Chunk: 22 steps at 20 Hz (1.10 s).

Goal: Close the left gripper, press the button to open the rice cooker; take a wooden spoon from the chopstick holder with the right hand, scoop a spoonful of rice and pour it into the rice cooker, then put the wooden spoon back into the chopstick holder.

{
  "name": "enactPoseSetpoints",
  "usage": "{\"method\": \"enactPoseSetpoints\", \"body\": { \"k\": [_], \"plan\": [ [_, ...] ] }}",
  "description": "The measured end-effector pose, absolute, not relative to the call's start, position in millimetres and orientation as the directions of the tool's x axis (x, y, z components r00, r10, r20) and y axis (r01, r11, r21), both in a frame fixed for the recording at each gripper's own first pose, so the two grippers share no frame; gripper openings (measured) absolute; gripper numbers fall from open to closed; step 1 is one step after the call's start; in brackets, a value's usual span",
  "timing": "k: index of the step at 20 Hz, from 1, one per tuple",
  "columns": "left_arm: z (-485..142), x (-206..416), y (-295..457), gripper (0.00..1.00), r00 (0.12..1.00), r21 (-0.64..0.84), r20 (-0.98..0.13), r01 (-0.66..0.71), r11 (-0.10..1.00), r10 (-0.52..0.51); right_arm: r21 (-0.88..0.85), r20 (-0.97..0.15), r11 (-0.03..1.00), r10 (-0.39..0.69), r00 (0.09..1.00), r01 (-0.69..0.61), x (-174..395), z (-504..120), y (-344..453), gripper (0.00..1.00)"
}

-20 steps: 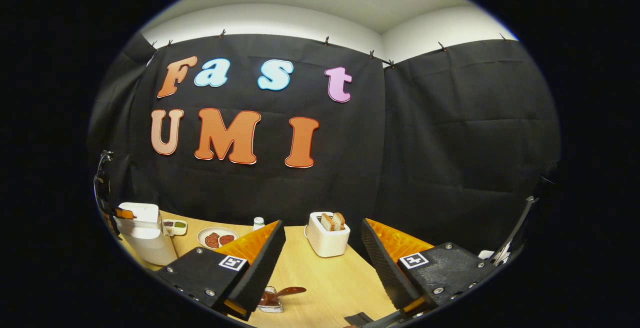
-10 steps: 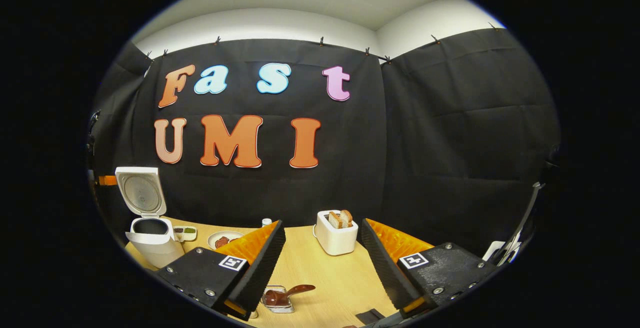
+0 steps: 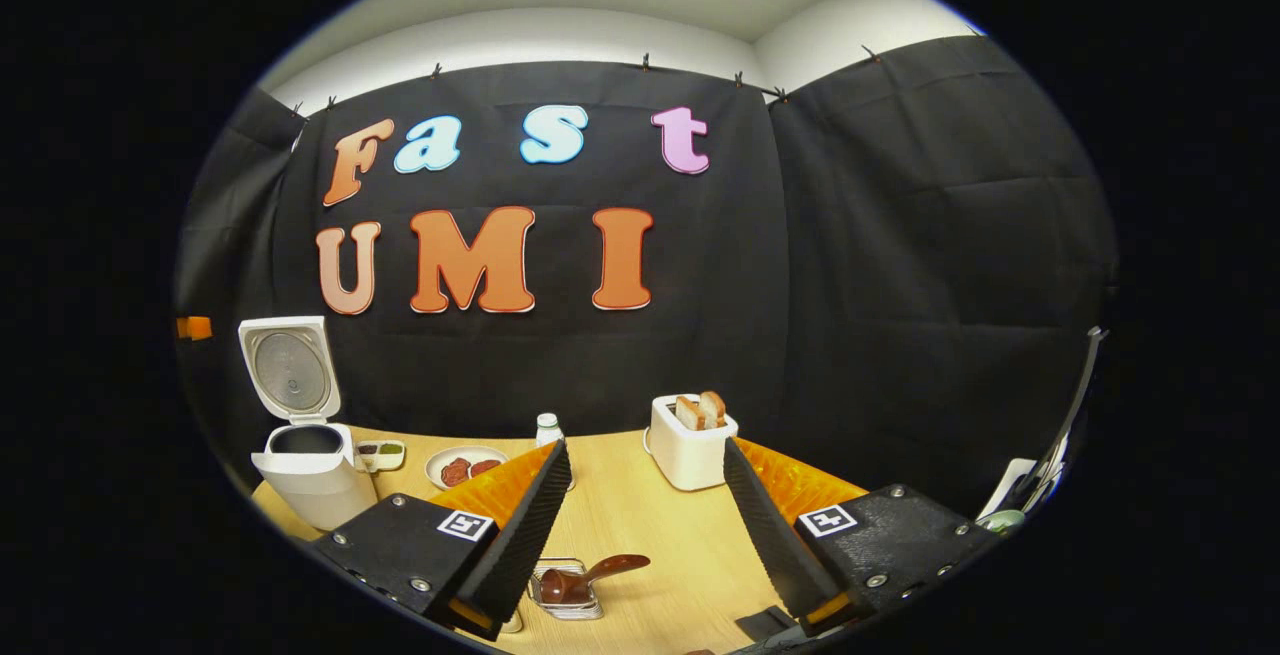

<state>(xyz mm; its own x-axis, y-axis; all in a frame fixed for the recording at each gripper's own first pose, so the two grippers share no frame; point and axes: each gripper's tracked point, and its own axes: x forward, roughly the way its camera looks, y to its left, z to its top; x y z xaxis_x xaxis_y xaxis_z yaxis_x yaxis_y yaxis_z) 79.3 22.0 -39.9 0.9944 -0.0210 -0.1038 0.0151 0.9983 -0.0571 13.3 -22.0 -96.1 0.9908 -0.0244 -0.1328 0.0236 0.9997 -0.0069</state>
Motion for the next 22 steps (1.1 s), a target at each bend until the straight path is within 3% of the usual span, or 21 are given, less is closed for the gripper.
{"method": "enactPoseSetpoints", "body": {
  "k": [3,4,7,9,10,12,13,14,17,20,21,22],
  "plan": [
    [-31.1,69.2,30.1,0.05,0.997,-0.045,-0.080,-0.013,0.999,0.009,0.019,-0.163,1.000,0.001,0.987,0.002,24.0,-127.1,-16.1,0.91],
    [-30.2,65.8,34.6,0.05,0.996,-0.034,-0.081,-0.033,0.999,0.030,0.027,-0.182,1.000,0.008,0.983,-0.003,27.8,-139.2,-14.5,0.95],
    [-27.9,58.7,46.6,0.05,0.995,-0.012,-0.080,-0.068,0.998,0.067,0.072,-0.247,0.997,0.036,0.968,-0.018,36.7,-176.8,-6.4,0.96],
    [-27.7,54.4,53.3,0.12,0.992,0.007,-0.076,-0.100,0.995,0.100,0.080,-0.276,0.997,0.035,0.960,-0.014,43.0,-197.4,-6.1,0.95],
    [-25.3,50.2,56.6,0.21,0.992,0.020,-0.063,-0.110,0.994,0.111,0.084,-0.294,0.996,0.036,0.955,-0.012,45.5,-207.6,-5.6,0.95],
    [-18.5,44.5,56.5,0.22,0.993,0.014,-0.036,-0.113,0.993,0.114,0.105,-0.329,0.994,0.045,0.943,-0.011,49.2,-224.9,-4.4,0.95],
    [-19.4,41.5,56.2,0.31,0.993,0.013,-0.036,-0.112,0.994,0.113,0.121,-0.346,0.993,0.053,0.937,-0.011,51.8,-232.8,-3.7,0.95],
    [-21.4,40.0,58.9,0.48,0.992,0.017,-0.040,-0.119,0.993,0.120,0.137,-0.361,0.991,0.060,0.930,-0.011,51.4,-239.4,-0.1,0.95],
    [-24.9,34.0,61.0,0.56,0.991,0.016,-0.046,-0.128,0.992,0.129,0.170,-0.405,0.985,0.061,0.912,0.009,55.6,-260.9,1.2,0.94],
    [-24.5,32.5,61.6,0.55,0.991,-0.025,-0.031,-0.127,0.992,0.126,0.238,-0.451,0.971,0.084,0.889,0.029,53.3,-280.0,7.6,0.95],
    [-27.8,32.7,64.5,0.51,0.991,-0.031,-0.038,-0.129,0.991,0.128,0.264,-0.460,0.964,0.094,0.883,0.035,53.0,-284.3,9.9,0.95],
    [-31.6,30.6,61.5,0.63,0.992,-0.040,-0.045,-0.124,0.992,0.122,0.287,-0.470,0.957,0.102,0.877,0.042,53.4,-288.7,12.6,0.95]
  ]
}}
